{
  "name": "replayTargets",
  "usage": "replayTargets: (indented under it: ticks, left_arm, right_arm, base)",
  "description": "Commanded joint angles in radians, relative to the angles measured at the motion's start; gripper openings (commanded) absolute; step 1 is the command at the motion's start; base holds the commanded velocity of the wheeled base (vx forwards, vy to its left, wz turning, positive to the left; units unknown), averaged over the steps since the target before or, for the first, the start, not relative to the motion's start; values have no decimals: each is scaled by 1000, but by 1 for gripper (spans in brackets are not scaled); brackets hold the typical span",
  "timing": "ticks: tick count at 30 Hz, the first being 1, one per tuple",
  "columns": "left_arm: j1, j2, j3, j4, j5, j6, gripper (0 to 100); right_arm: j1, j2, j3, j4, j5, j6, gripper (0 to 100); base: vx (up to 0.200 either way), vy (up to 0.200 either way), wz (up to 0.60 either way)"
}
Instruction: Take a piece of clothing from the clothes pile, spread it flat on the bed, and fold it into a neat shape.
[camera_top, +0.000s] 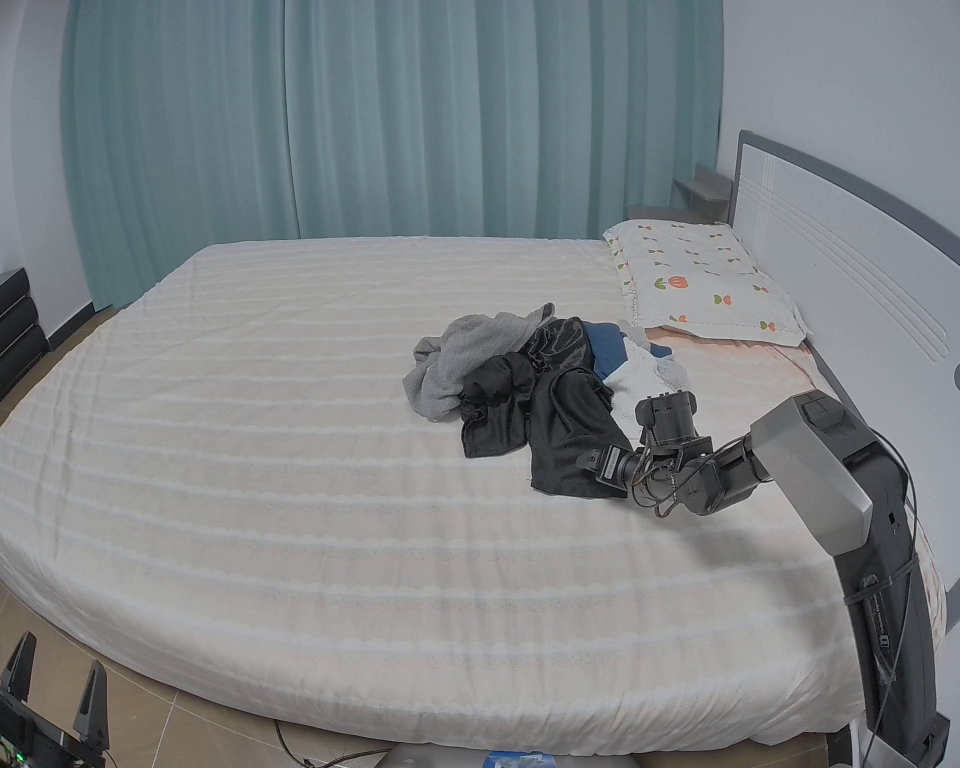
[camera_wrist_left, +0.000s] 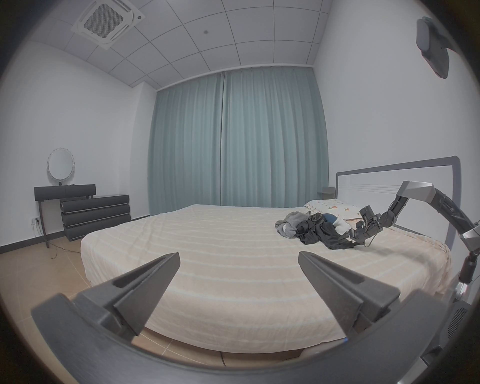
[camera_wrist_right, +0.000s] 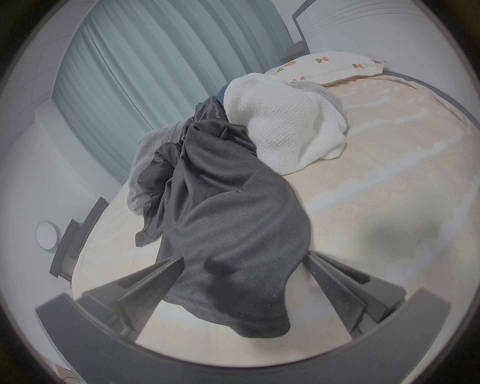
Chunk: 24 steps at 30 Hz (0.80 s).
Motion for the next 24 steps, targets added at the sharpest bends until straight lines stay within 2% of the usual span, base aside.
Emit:
replayTargets:
  ticks: [1,8,11,15,16,17,20,21,22,24]
  left_arm:
    - [-2,-18,18,0,0,0,100]
    - [0,-18,18,0,0,0,100]
    - [0,-18,18,0,0,0,100]
    - [0,-18,18,0,0,0,100]
    - [0,-18,18,0,0,0,100]
    - [0,-18,18,0,0,0,100]
    - [0,-18,18,0,0,0,100]
    - [0,-18,18,0,0,0,100]
    - [-2,-18,18,0,0,0,100]
    - [0,-18,18,0,0,0,100]
  right_arm:
    - [16,15,-23,2,0,0,0]
    - [14,30,-57,1,0,15,0]
    - [11,-19,-26,1,12,110,0]
    - [8,-90,60,-13,35,152,0]
    - [0,-157,144,-27,72,164,0]
    - [0,-169,160,-30,78,164,0]
    - [-15,-337,405,-147,175,181,0]
    - [-15,-344,416,-153,178,184,0]
    - [-16,-427,545,-249,216,222,0]
    - [-16,-518,681,-358,233,265,0]
  base:
    - [0,0,0]
    - [0,0,0]
    - [0,0,0]
    - [0,0,0]
    - [0,0,0]
    - [0,0,0]
    - [0,0,0]
    - [0,0,0]
    - [0,0,0]
    - [0,0,0]
